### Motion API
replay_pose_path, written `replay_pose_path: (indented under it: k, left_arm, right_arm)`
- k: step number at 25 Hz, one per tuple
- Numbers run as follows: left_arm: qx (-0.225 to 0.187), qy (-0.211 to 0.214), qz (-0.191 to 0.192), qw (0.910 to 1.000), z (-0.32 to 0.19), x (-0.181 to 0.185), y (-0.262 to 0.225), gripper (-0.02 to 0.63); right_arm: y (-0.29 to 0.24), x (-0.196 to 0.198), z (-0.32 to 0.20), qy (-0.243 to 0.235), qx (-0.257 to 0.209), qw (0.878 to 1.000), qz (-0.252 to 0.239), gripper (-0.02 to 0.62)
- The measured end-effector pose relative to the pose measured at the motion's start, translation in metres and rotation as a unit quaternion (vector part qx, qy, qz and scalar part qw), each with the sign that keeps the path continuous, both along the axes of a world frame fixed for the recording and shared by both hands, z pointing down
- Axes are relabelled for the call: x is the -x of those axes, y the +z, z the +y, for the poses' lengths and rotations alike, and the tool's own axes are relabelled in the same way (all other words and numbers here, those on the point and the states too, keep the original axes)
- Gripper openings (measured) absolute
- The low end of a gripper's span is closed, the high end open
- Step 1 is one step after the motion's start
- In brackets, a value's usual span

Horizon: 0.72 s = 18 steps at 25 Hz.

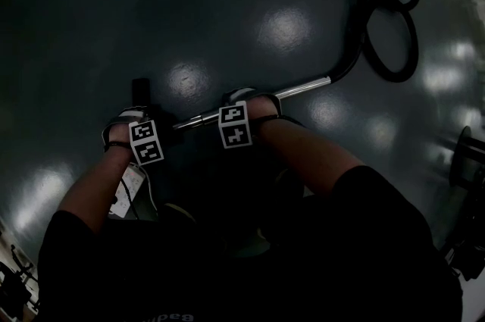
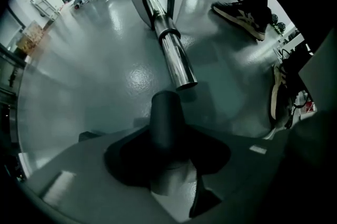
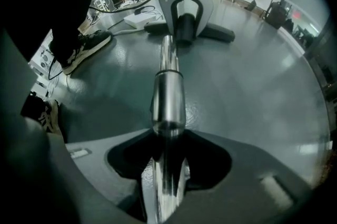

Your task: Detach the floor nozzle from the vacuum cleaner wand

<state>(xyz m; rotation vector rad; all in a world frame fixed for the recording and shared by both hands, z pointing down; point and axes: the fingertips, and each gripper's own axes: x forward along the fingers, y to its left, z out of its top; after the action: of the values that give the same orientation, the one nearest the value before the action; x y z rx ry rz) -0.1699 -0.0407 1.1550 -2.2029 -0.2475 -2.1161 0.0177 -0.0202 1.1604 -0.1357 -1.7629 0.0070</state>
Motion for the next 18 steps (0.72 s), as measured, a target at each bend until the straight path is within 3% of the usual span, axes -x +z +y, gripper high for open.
replay_pose_path:
  k: [7, 10, 12, 15, 18]
  left_arm:
    - [0.005, -0.024, 0.01, 0.9997, -0.01, 0.006, -0.01, 0.207]
    - [0.005, -0.063, 0.052, 0.9966, -0.019, 0.002, -0.026, 0.232]
    - [0.006, -0.102, 0.098, 0.9899, -0.028, -0.004, -0.043, 0.212]
    - [0.0, -0.189, 0.172, 0.9669, -0.042, -0.01, -0.076, 0.206]
    - [-0.017, -0.29, 0.243, 0.9254, -0.058, -0.009, -0.115, 0.192]
  right_arm:
    - [-0.021, 0.008, -0.001, -0.005, 0.059, 0.998, -0.027, 0.222]
    - [-0.052, 0.024, -0.019, 0.003, 0.068, 0.995, -0.077, 0.222]
    - [-0.074, 0.036, -0.042, 0.032, 0.068, 0.99, -0.116, 0.222]
    - [-0.1, 0.054, -0.078, 0.109, 0.085, 0.976, -0.168, 0.222]
    - [-0.114, 0.065, -0.101, 0.193, 0.107, 0.954, -0.201, 0.222]
